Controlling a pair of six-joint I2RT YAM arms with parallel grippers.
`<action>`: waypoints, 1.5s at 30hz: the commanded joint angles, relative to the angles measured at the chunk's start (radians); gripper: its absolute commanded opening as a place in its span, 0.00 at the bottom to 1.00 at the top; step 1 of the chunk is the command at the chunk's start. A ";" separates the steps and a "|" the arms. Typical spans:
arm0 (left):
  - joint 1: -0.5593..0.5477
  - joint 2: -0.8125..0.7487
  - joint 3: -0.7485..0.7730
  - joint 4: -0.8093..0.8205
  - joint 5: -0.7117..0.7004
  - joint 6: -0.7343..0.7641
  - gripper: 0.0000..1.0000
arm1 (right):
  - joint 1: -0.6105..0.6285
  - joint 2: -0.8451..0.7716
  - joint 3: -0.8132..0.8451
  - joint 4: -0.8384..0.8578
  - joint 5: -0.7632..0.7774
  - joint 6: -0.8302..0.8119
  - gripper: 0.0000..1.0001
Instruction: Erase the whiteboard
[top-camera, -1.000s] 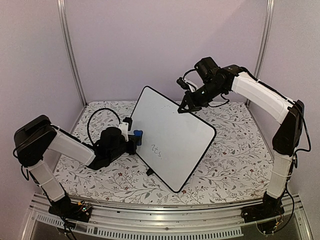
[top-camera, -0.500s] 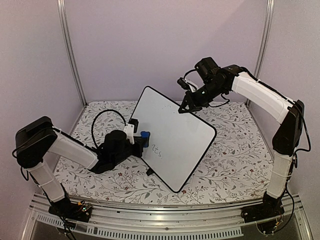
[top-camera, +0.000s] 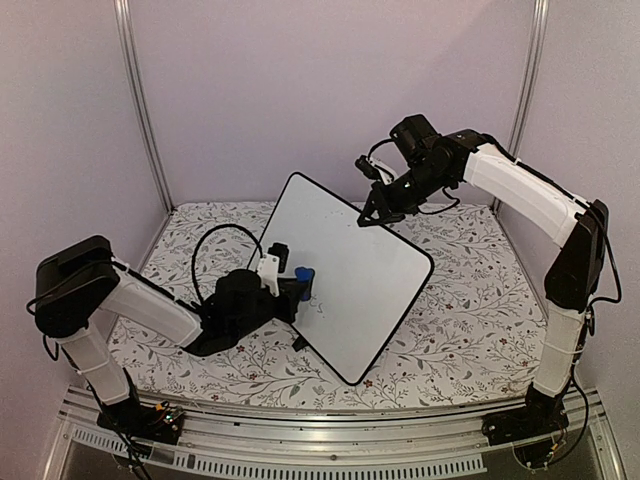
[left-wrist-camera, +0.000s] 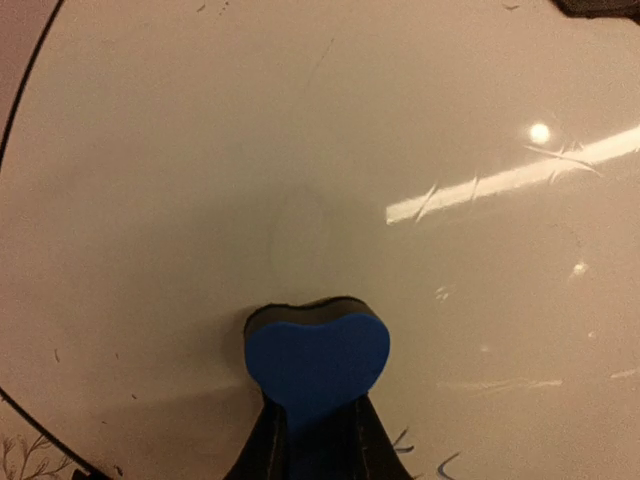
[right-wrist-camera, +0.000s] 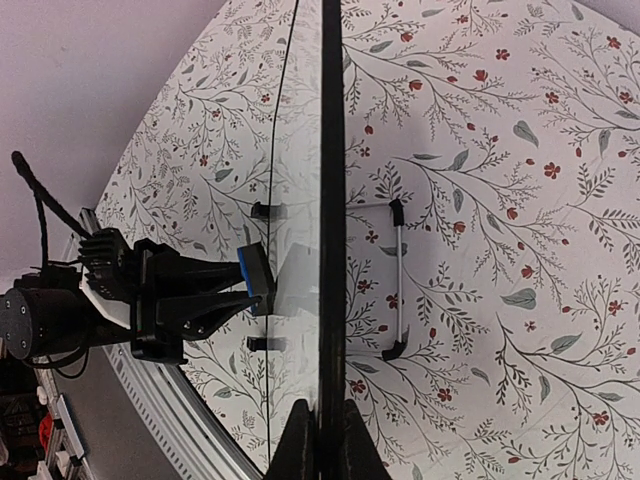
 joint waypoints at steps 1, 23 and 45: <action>-0.064 0.066 0.014 -0.082 0.110 -0.010 0.04 | 0.043 0.036 0.000 -0.010 0.000 -0.110 0.00; 0.030 -0.086 -0.007 -0.371 -0.122 -0.070 0.04 | 0.043 0.029 -0.003 -0.010 0.001 -0.110 0.00; -0.121 0.089 0.093 -0.246 0.000 0.047 0.04 | 0.043 0.032 -0.005 -0.009 0.004 -0.111 0.00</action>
